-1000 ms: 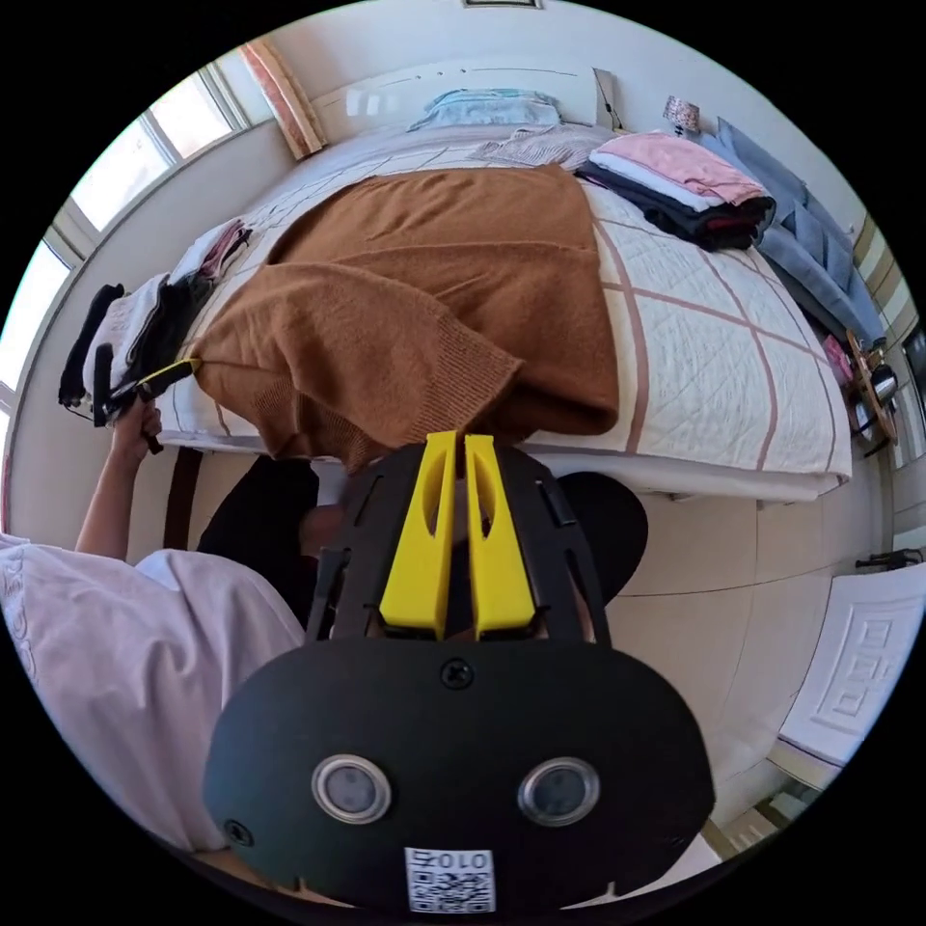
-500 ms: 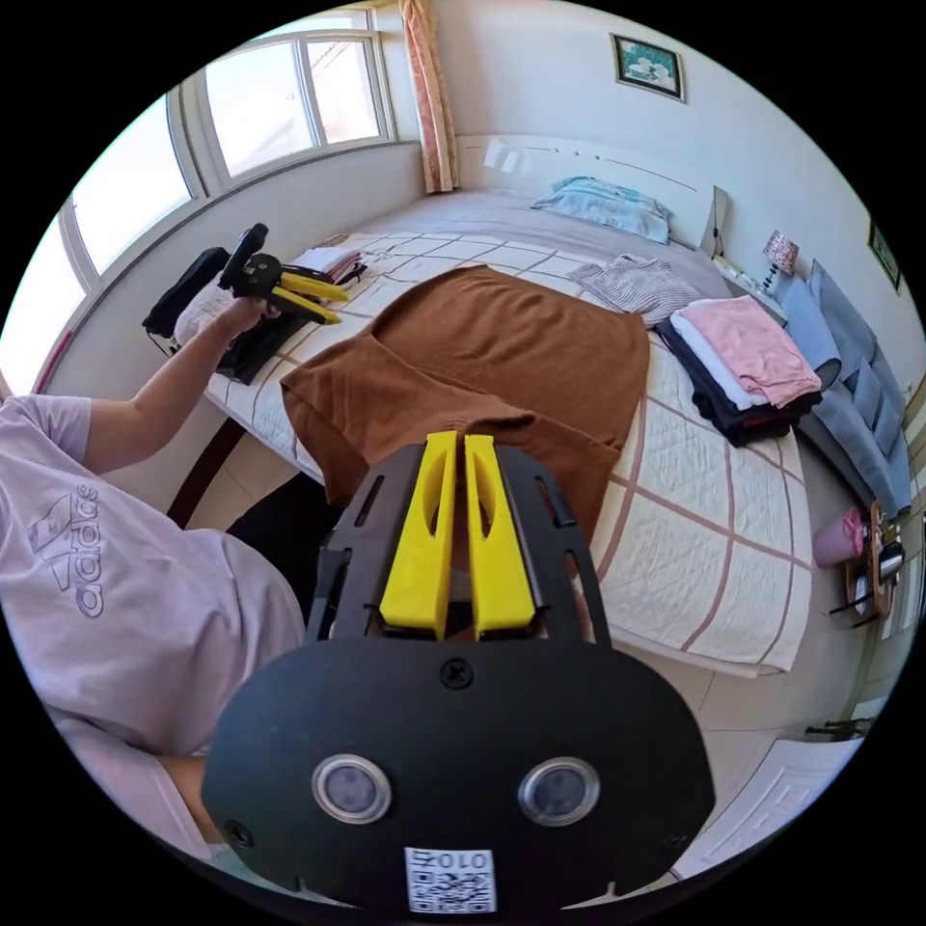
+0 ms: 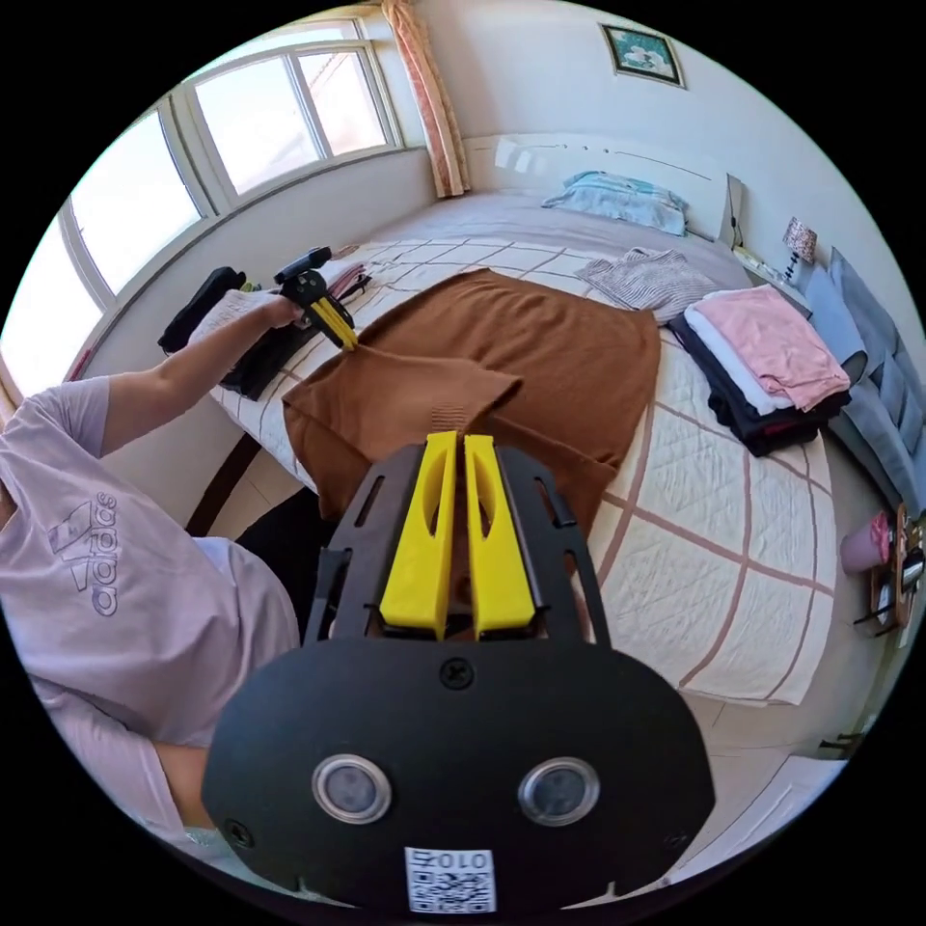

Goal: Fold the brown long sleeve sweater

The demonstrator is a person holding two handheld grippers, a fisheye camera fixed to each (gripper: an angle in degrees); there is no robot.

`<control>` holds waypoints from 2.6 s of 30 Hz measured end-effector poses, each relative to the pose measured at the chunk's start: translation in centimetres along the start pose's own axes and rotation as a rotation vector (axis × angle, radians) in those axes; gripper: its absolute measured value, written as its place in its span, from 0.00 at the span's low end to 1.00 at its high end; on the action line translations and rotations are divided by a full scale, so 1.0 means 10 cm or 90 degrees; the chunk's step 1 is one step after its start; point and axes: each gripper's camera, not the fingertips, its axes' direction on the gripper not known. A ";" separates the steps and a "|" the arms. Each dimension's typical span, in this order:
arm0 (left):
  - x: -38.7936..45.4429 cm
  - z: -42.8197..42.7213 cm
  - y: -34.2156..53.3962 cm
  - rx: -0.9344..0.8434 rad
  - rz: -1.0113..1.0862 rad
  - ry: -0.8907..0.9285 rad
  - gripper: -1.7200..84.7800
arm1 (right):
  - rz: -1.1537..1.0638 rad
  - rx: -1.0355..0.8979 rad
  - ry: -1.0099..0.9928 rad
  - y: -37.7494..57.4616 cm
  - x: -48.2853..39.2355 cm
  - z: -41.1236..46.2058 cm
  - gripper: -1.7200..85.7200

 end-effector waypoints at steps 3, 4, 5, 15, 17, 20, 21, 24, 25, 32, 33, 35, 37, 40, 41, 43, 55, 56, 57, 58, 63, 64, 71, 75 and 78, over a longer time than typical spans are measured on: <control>-0.08 0.06 0.08 0.019 -0.030 0.018 0.05 | 0.105 -0.088 -0.038 0.04 0.49 0.57 0.06; -0.09 0.08 0.08 0.024 -0.035 0.020 0.05 | 0.156 -0.120 -0.082 0.09 0.68 0.82 0.06; -0.09 0.11 0.09 0.029 -0.046 0.017 0.05 | 0.174 -0.128 -0.099 0.12 0.74 0.92 0.06; 0.08 -0.02 0.29 0.084 -0.095 -0.013 0.10 | 0.221 -0.095 -0.079 0.34 0.74 0.90 0.05; 0.23 -0.09 0.34 0.102 -0.097 -0.044 0.10 | 0.224 -0.109 -0.001 0.36 0.62 0.82 0.05; 0.56 -0.24 0.44 0.133 -0.098 -0.118 0.11 | 0.185 -0.064 0.019 0.32 0.36 0.64 0.04; 0.66 -0.28 0.50 0.146 -0.112 -0.146 0.11 | 0.162 -0.030 0.017 0.28 0.23 0.57 0.04; 0.85 -0.36 0.66 0.204 -0.152 -0.154 0.11 | 0.110 0.049 -0.002 0.18 -0.03 0.48 0.04; 0.88 -0.36 0.68 0.214 -0.162 -0.157 0.11 | 0.101 0.059 -0.014 0.15 -0.08 0.52 0.04; 1.14 0.20 0.78 0.056 -0.272 -0.207 0.11 | 0.150 -0.032 0.007 0.29 -0.06 1.19 0.04; 1.18 0.25 0.90 0.050 -0.302 -0.217 0.11 | 0.160 -0.003 0.001 0.37 -0.08 1.04 0.04; 1.41 0.16 1.08 0.124 -0.309 -0.240 0.11 | 0.134 0.077 0.060 0.55 -0.27 0.73 0.05; 1.83 0.01 1.22 0.223 -0.260 -0.282 0.11 | 0.030 0.188 0.152 0.91 -0.72 0.42 0.07; 2.66 0.04 1.27 0.250 -0.119 -0.382 0.11 | -0.082 0.131 0.240 1.36 -1.18 0.50 0.09; 2.94 0.16 1.24 0.215 -0.074 -0.404 0.11 | -0.100 0.114 0.243 1.44 -1.25 0.54 0.09; 3.30 0.38 1.19 0.178 -0.016 -0.407 0.11 | -0.150 0.076 0.248 1.76 -1.54 0.68 0.10; 3.83 0.89 1.04 0.119 -0.031 -0.392 0.09 | 0.089 0.074 0.320 2.38 -1.24 0.71 0.11; 3.86 0.87 1.06 0.130 -0.035 -0.389 0.09 | 0.114 0.082 0.306 2.42 -1.16 0.68 0.11; 3.87 0.87 1.09 0.136 -0.044 -0.385 0.09 | 0.163 0.097 0.270 2.49 -0.99 0.62 0.11; 3.88 0.87 1.10 0.134 -0.049 -0.381 0.09 | 0.207 0.113 0.222 2.56 -0.83 0.57 0.11; 3.84 0.89 1.23 0.160 -0.095 -0.347 0.09 | 0.303 0.121 0.035 2.64 -0.29 0.71 0.11; 3.83 0.89 1.25 0.165 -0.100 -0.342 0.09 | 0.314 0.118 -0.007 2.62 -0.20 0.75 0.10; 3.84 0.85 1.34 0.173 -0.108 -0.337 0.08 | 0.337 0.073 -0.086 2.44 0.08 0.76 0.06; 3.77 0.82 1.45 0.164 -0.139 -0.329 0.08 | 0.336 0.074 0.033 2.42 0.05 0.38 0.05; 3.71 0.80 1.53 0.172 -0.155 -0.317 0.09 | 0.318 0.032 0.034 2.38 0.11 0.49 0.05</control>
